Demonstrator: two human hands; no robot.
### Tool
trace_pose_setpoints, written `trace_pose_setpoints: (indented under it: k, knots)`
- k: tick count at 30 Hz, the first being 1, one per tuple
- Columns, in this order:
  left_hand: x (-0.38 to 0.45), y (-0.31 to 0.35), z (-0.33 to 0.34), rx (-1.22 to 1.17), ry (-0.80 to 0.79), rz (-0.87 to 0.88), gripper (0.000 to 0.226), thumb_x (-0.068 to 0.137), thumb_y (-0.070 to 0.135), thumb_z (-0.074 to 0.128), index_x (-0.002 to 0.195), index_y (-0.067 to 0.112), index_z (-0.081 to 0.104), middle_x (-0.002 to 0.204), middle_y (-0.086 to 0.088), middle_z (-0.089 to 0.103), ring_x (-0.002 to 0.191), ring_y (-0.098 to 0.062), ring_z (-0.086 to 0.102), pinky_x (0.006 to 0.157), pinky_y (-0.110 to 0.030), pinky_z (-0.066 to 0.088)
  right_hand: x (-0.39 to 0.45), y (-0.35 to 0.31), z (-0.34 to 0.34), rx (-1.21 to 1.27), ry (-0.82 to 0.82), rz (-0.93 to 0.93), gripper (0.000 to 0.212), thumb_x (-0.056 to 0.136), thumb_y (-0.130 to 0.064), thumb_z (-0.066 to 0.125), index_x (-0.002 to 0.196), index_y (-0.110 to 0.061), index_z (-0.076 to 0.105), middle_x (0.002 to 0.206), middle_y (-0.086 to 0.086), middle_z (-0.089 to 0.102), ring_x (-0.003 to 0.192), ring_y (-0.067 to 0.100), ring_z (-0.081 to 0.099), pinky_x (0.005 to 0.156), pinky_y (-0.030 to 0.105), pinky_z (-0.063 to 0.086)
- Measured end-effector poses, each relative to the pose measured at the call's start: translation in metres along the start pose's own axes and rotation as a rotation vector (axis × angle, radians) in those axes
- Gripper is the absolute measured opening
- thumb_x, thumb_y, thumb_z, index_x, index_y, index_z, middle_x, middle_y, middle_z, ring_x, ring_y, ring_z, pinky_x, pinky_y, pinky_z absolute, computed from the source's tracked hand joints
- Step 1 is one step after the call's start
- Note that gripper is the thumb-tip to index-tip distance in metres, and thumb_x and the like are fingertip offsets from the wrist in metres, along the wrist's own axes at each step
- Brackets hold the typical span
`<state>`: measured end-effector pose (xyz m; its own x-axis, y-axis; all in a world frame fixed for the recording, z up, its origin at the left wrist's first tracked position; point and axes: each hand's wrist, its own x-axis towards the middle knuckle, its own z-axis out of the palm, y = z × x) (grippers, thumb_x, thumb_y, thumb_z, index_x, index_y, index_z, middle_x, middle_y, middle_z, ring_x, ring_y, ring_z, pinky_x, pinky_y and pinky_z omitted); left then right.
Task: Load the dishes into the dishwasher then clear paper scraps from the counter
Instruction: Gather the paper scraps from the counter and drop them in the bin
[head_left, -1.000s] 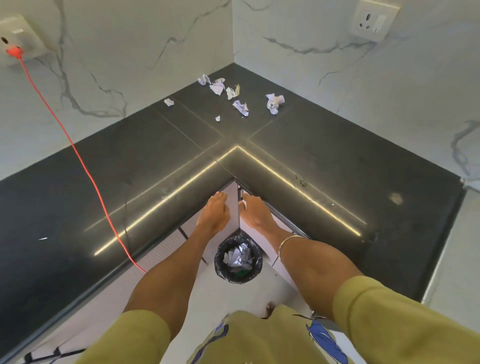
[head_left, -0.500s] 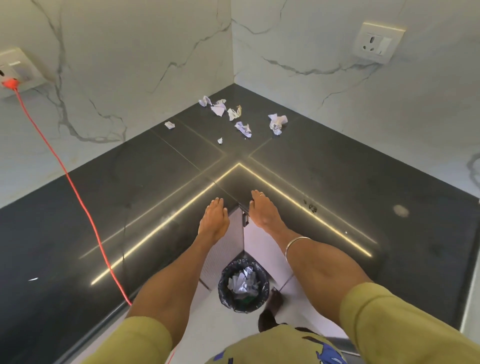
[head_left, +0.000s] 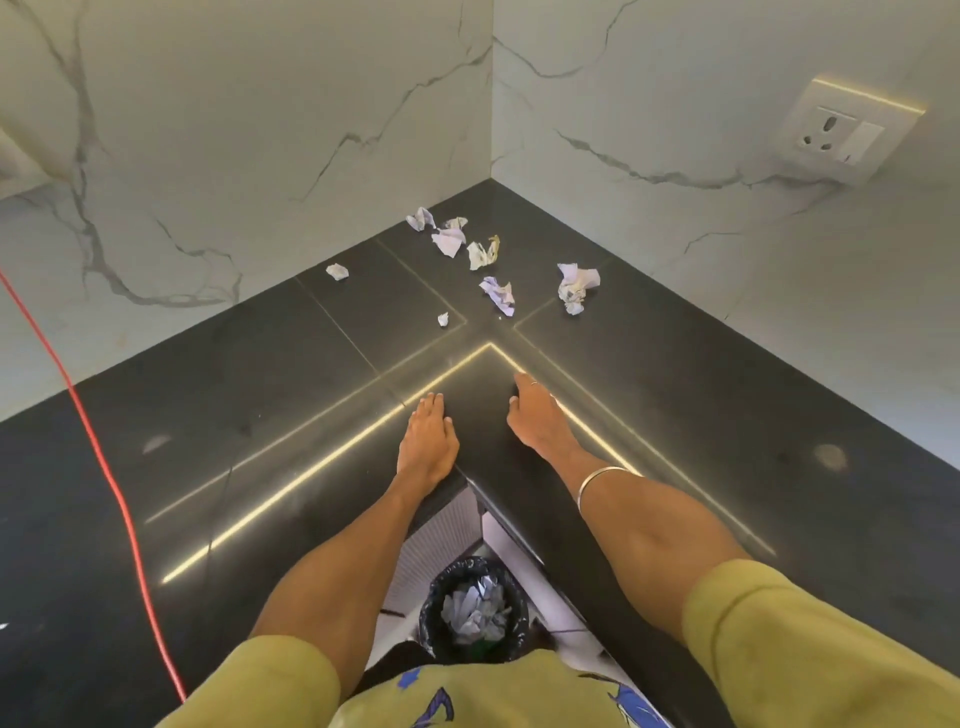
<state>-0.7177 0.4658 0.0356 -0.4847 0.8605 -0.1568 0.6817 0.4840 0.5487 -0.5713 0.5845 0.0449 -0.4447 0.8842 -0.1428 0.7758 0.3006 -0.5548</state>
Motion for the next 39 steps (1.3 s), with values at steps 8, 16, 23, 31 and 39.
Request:
trace_pose_setpoints:
  k: [8,16,23,31,39]
  knots:
    - [0.07,0.005,-0.012,0.06,0.059,0.084,0.018,0.096,0.02,0.036,0.096,0.014,0.053,0.102,-0.008,0.064,0.093,-0.033,0.06,0.073,-0.038,0.045,0.047,-0.003,-0.01,0.02,0.097,0.118,0.009,0.089,-0.006,0.044,0.091,-0.008,0.052,0.095,0.013,0.062,0.088,0.036,0.06,0.066,0.037,0.045]
    - [0.122,0.001,-0.031,0.135,0.056,0.159,0.02,0.086,0.006,0.039,0.091,0.01,0.058,0.095,-0.008,0.065,0.091,-0.031,0.06,0.076,-0.043,0.052,0.09,-0.018,-0.022,0.069,0.088,0.223,0.016,0.084,-0.012,0.05,0.097,-0.008,0.058,0.103,0.01,0.06,0.093,0.032,0.059,0.077,0.035,0.049]
    - [0.168,0.004,-0.034,0.09,0.046,0.109,0.033,0.091,0.003,0.04,0.123,0.006,0.049,0.12,-0.012,0.051,0.105,-0.032,0.048,0.088,-0.044,0.046,0.133,-0.026,-0.025,0.013,0.115,0.219,0.048,0.085,-0.016,0.055,0.133,-0.011,0.049,0.127,0.011,0.057,0.122,0.032,0.05,0.099,0.041,0.041]
    - [0.211,0.0,-0.028,0.076,0.018,0.166,0.035,0.1,0.026,0.048,0.134,0.02,0.044,0.124,-0.005,0.042,0.109,-0.026,0.048,0.084,-0.046,0.053,0.188,-0.028,-0.016,0.26,0.161,0.263,0.069,0.092,-0.03,0.056,0.152,-0.015,0.024,0.137,0.014,0.051,0.133,0.033,0.038,0.107,0.045,0.039]
    - [0.235,0.003,-0.016,-0.229,0.165,0.035,0.007,0.094,0.02,0.059,0.09,0.017,0.054,0.1,0.004,0.048,0.081,-0.02,0.054,0.072,-0.032,0.04,0.23,-0.032,0.001,0.143,0.194,0.209,0.047,0.088,-0.046,0.059,0.133,-0.037,0.055,0.115,0.006,0.057,0.115,0.029,0.049,0.094,0.038,0.044]
